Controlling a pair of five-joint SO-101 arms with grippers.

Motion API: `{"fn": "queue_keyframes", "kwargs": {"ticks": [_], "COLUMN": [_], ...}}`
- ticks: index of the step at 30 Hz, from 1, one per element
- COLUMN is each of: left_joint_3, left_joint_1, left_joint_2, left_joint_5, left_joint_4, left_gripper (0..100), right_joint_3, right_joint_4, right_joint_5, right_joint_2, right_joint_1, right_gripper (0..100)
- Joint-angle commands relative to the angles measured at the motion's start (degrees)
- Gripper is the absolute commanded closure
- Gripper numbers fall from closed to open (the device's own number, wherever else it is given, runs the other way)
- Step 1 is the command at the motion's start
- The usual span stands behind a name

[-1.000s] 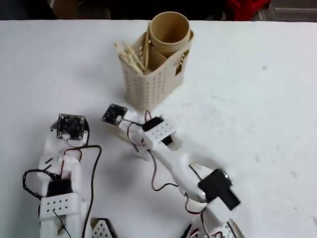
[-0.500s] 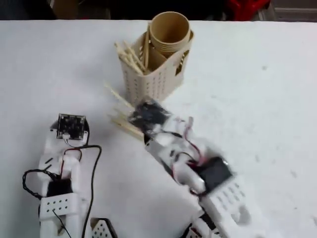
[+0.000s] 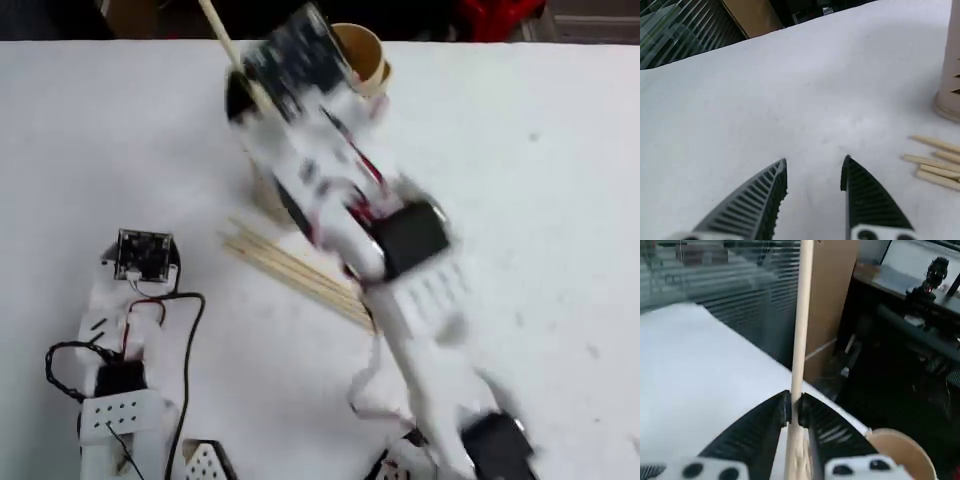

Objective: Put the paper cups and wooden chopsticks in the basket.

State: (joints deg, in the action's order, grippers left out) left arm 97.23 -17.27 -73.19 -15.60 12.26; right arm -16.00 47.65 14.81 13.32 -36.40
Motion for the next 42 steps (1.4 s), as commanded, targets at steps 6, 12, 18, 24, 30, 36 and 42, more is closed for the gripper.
{"fn": "queue_keyframes", "kwargs": {"ticks": [6,12,18,24,30,36,42], "left_joint_3": [0.0,0.0,0.0,0.0,0.0,0.0,0.0], "left_joint_1": [0.5,0.5,0.6,0.6,0.5,0.5,0.7], "left_joint_2": [-0.9,-0.9,-0.9,-0.9,-0.9,-0.9,-0.9], "left_joint_5": [0.4,0.4,0.4,0.4,0.4,0.4,0.4], "left_joint_4": [0.3,0.3,0.3,0.3,0.3,0.3,0.3], "left_gripper": [81,81,81,81,81,81,81], "right_joint_3": [-3.5,19.6,37.7,42.5,43.3,43.5,43.8], "right_joint_4": [-14.3,-30.7,-40.9,-40.8,-36.2,-15.2,12.2], "right_joint_5": [-0.7,1.1,5.0,1.3,1.4,1.8,13.3], "right_joint_2": [-7.4,2.6,6.8,7.7,12.0,23.9,30.2], "right_joint_1": [5.4,5.9,8.4,10.6,10.4,8.6,-0.7], "right_gripper": [98.1,98.1,98.1,95.1,84.1,93.9,98.1]}}
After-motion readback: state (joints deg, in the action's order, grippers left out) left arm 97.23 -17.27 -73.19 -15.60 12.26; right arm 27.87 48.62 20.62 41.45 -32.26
